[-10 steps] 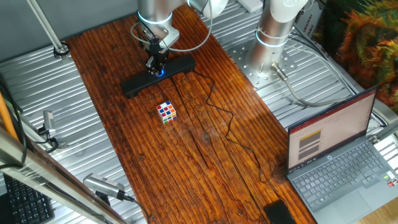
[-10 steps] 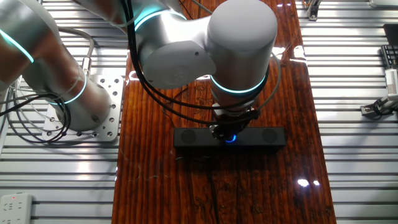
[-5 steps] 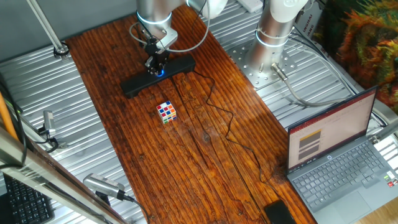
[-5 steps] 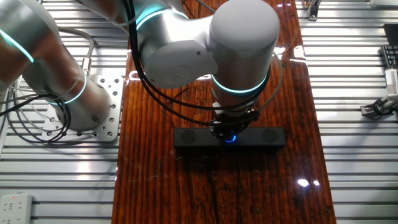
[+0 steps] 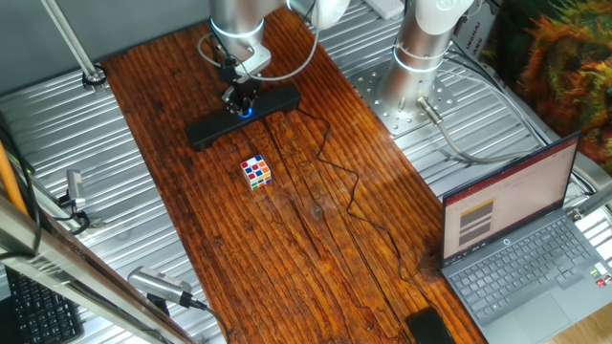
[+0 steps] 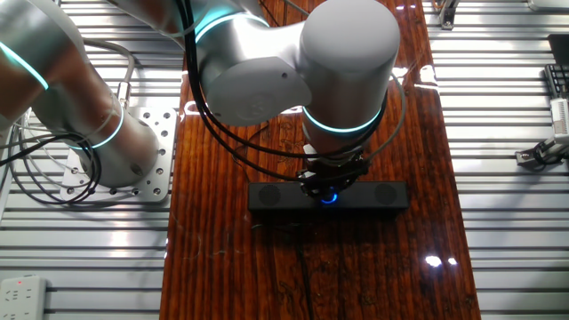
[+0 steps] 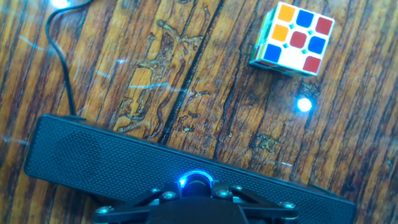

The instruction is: Turn the knob to increase the volume of the speaker

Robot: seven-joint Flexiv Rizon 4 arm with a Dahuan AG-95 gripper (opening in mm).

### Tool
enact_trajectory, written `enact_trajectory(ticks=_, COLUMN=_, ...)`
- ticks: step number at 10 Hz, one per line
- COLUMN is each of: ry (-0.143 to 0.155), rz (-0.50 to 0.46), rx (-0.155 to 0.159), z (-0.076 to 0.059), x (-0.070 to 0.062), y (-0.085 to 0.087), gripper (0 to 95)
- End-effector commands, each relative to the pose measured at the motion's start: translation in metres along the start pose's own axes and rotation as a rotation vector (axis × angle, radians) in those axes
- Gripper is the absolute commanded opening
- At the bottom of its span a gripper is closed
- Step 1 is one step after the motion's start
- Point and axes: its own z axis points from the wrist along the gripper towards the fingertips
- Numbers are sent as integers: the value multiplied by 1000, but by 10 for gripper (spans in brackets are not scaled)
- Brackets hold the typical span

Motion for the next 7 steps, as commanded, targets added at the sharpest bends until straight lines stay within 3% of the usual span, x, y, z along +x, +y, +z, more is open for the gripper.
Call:
enact_trajectory(ticks=1, ry=0, rz=40, rx=-1, z=0, x=0, y=0, gripper=0)
enact_trajectory(ticks=7, ry=-7, rz=149, rx=-1, z=0, x=1, y=0, gripper=0)
